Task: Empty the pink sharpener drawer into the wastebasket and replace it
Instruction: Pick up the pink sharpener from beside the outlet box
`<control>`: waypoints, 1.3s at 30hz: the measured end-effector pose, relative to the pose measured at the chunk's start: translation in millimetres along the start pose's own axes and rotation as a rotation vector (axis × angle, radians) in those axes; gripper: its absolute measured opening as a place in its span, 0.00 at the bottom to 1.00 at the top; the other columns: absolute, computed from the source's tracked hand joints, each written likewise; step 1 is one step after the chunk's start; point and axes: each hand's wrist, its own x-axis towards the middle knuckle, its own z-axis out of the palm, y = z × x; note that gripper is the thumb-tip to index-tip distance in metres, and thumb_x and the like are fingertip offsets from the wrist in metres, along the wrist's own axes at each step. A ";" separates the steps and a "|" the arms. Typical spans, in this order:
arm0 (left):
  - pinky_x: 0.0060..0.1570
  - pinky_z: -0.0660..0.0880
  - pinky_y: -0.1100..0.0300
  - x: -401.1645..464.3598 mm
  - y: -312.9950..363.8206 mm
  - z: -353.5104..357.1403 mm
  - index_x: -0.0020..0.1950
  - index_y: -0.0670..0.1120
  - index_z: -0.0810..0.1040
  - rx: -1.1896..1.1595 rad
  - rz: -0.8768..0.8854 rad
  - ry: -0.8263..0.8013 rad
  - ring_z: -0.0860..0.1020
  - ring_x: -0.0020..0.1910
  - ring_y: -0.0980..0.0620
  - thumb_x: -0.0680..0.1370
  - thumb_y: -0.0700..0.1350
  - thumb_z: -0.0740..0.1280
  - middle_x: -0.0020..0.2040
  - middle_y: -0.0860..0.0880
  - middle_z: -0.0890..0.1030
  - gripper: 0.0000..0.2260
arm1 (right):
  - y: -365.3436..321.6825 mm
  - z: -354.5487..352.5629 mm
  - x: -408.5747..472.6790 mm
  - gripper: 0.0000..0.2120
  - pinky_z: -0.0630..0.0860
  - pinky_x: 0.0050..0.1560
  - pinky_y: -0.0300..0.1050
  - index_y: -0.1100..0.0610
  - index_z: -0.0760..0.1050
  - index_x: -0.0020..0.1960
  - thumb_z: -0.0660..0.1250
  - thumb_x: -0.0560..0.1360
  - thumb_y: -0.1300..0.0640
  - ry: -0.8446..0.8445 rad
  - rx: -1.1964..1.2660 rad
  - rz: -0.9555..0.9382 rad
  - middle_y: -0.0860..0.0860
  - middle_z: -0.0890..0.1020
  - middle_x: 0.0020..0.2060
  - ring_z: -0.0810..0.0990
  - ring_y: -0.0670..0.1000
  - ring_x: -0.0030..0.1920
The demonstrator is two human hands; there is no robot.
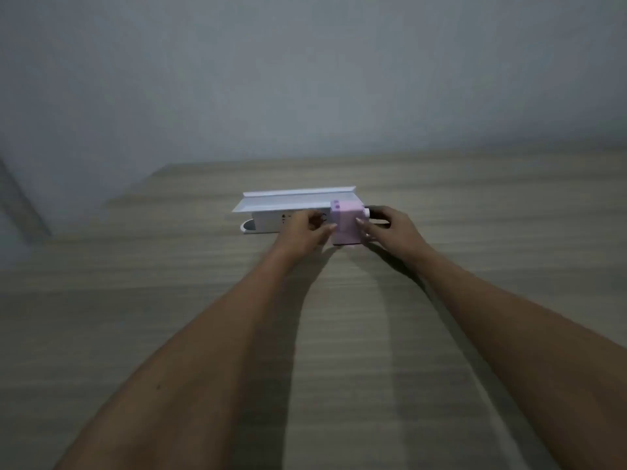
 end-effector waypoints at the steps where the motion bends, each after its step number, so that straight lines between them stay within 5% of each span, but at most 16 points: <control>1: 0.55 0.79 0.55 3.2 -2.5 3.9 0.66 0.35 0.79 -0.038 0.013 -0.009 0.82 0.52 0.49 0.77 0.43 0.74 0.59 0.39 0.84 0.20 | 3.1 0.5 2.7 0.22 0.83 0.44 0.39 0.65 0.76 0.68 0.73 0.77 0.60 -0.022 0.066 0.003 0.61 0.83 0.61 0.85 0.53 0.48; 7: 0.34 0.71 0.69 7.1 -5.7 15.2 0.67 0.38 0.80 -0.104 0.008 -0.009 0.75 0.29 0.67 0.76 0.41 0.74 0.55 0.38 0.86 0.19 | 4.6 -0.4 10.1 0.22 0.82 0.43 0.38 0.68 0.76 0.67 0.74 0.74 0.68 -0.068 0.125 0.042 0.62 0.83 0.58 0.86 0.45 0.41; 10: 0.35 0.76 0.60 2.0 -0.8 11.7 0.67 0.39 0.80 -0.097 -0.009 -0.004 0.80 0.33 0.55 0.76 0.41 0.74 0.54 0.36 0.86 0.19 | 4.9 -0.5 9.4 0.24 0.83 0.44 0.40 0.68 0.76 0.67 0.75 0.73 0.68 -0.078 0.115 0.054 0.64 0.83 0.60 0.86 0.47 0.43; 13: 0.49 0.83 0.46 -7.2 10.9 4.2 0.67 0.38 0.79 -0.079 0.000 -0.018 0.85 0.51 0.38 0.76 0.40 0.74 0.56 0.38 0.85 0.20 | -1.5 -2.1 -1.0 0.25 0.82 0.42 0.38 0.68 0.74 0.68 0.75 0.73 0.68 -0.100 0.116 0.061 0.61 0.82 0.59 0.86 0.45 0.42; 18: 0.60 0.79 0.43 -29.4 31.8 -12.0 0.67 0.39 0.79 -0.033 0.006 -0.023 0.83 0.59 0.41 0.74 0.43 0.76 0.59 0.40 0.84 0.22 | -25.2 -6.8 -22.9 0.25 0.83 0.55 0.46 0.64 0.77 0.67 0.77 0.72 0.62 -0.103 0.036 0.002 0.59 0.84 0.60 0.84 0.55 0.57; 28: 0.59 0.80 0.43 -111.1 74.8 -39.0 0.67 0.38 0.78 -0.057 0.038 0.025 0.83 0.57 0.41 0.74 0.41 0.76 0.57 0.39 0.84 0.23 | -83.2 -13.7 -94.5 0.23 0.79 0.44 0.35 0.62 0.78 0.66 0.77 0.73 0.62 -0.172 0.042 -0.040 0.58 0.84 0.59 0.83 0.50 0.51; 39: 0.56 0.82 0.46 -211.9 84.9 -34.8 0.67 0.41 0.81 -0.057 0.064 -0.018 0.85 0.55 0.42 0.74 0.43 0.76 0.55 0.42 0.86 0.22 | -105.8 -22.3 -190.6 0.21 0.83 0.52 0.45 0.60 0.78 0.65 0.76 0.73 0.63 -0.271 0.006 -0.020 0.59 0.83 0.59 0.82 0.51 0.54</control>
